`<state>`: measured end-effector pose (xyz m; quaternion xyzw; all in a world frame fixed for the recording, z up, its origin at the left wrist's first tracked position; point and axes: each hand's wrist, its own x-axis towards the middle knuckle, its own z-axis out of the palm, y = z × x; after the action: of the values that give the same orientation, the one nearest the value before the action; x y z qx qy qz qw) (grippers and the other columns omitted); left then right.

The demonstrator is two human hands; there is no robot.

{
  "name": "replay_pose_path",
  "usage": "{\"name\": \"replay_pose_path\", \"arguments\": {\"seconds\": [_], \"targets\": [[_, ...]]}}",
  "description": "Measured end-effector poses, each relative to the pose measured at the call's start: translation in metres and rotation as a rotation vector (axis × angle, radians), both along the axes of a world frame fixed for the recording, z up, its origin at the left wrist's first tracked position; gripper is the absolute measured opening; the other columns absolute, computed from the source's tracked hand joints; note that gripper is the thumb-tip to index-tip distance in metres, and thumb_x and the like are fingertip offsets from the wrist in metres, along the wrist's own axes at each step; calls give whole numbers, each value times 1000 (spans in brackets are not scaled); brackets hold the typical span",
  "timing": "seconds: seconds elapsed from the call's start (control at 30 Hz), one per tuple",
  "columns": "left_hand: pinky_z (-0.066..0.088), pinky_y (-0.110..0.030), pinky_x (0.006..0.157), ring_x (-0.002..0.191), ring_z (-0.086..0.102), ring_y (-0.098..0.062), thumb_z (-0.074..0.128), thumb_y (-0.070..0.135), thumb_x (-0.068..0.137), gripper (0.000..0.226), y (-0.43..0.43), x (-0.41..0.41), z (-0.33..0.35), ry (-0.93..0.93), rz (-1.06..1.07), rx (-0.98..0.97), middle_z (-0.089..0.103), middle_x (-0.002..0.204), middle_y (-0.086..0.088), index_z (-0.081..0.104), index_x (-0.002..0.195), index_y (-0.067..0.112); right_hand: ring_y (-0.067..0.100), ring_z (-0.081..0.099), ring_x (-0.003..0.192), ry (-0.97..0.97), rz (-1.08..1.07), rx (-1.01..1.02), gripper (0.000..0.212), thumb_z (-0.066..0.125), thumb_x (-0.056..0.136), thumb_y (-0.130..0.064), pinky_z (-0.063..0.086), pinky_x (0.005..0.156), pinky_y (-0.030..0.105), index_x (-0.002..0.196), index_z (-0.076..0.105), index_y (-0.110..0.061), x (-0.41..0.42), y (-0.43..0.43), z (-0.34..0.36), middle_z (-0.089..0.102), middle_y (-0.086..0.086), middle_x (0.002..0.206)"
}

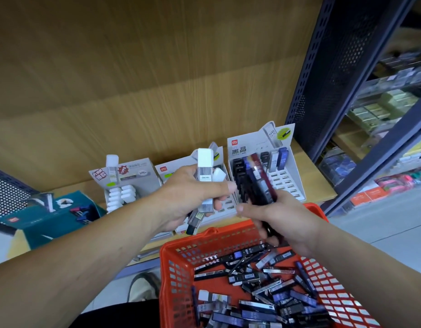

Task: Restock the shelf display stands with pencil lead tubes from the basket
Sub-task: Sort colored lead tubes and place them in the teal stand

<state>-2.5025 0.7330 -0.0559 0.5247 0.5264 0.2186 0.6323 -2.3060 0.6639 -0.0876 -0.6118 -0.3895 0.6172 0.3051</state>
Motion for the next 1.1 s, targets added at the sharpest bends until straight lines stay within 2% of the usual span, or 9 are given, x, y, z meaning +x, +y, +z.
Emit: {"name": "replay_pose_path", "arguments": {"seconds": [0.23, 0.33, 0.47, 0.57, 0.63, 0.7, 0.77, 0.87, 1.1], "targets": [[48, -28, 55, 55, 57, -13, 94, 21, 72, 34, -13, 7, -5, 203, -154, 94, 62, 67, 4, 69, 93, 12, 16, 46, 53, 213, -184, 87, 31, 82, 86, -35, 31, 46, 29, 84, 60, -13, -2, 6, 10, 51, 5, 68], [50, -27, 52, 55, 61, -11, 88, 17, 77, 22, -22, 17, -6, 203, -245, 183, 68, 68, 10, 71, 91, 19, 18, 47, 54, 213, -167, 137, 32, 87, 76, -42, 31, 46, 29, 84, 68, -17, -9, 7, 12, 49, 7, 69], [61, -46, 85, 85, 75, -16, 87, 26, 71, 26, -25, 20, -8, 236, -276, 255, 78, 90, 4, 71, 90, 22, 18, 46, 53, 220, -166, 156, 33, 85, 80, -40, 33, 45, 28, 84, 66, -13, -10, 9, 13, 52, 8, 67], [59, -51, 93, 92, 75, -22, 90, 22, 74, 29, -26, 13, -6, 146, -274, 201, 79, 95, -2, 72, 96, 16, 17, 47, 52, 213, -160, 159, 30, 79, 87, -35, 34, 43, 26, 86, 65, -8, -11, 8, 15, 54, 3, 59], [60, -46, 78, 78, 71, -24, 94, 29, 74, 34, -28, 8, -1, 105, -261, 159, 77, 89, -1, 74, 97, 15, 17, 46, 54, 236, -165, 160, 31, 79, 88, -33, 33, 43, 27, 95, 69, -5, -12, 7, 16, 52, 6, 63], [47, -33, 53, 58, 55, -23, 94, 43, 71, 44, -32, 0, 4, 136, -177, 111, 64, 69, -5, 71, 95, 15, 17, 45, 55, 285, -179, 150, 31, 80, 88, -31, 31, 44, 28, 103, 69, -6, -14, 9, 18, 49, 8, 69], [39, -27, 46, 49, 48, -21, 85, 48, 79, 44, -35, -12, 9, 162, -72, 73, 57, 61, -5, 64, 91, 12, 16, 45, 55, 308, -194, 157, 22, 79, 89, -28, 30, 43, 27, 98, 68, -11, -16, 11, 22, 51, 4, 70], [39, -30, 47, 46, 46, -19, 80, 42, 87, 37, -40, -34, 13, 130, 71, 65, 59, 62, -5, 60, 84, 11, 16, 46, 55, 288, -203, 179, 20, 78, 91, -26, 28, 44, 28, 96, 68, -10, -27, 11, 29, 57, 3, 73], [32, -37, 54, 46, 42, -23, 86, 23, 80, 25, -64, -81, 23, 90, 159, 3, 57, 59, -15, 69, 94, 12, 14, 51, 54, 230, -232, 192, 22, 80, 90, -27, 34, 43, 27, 98, 64, -13, -85, 12, 52, 56, 2, 73]]}}
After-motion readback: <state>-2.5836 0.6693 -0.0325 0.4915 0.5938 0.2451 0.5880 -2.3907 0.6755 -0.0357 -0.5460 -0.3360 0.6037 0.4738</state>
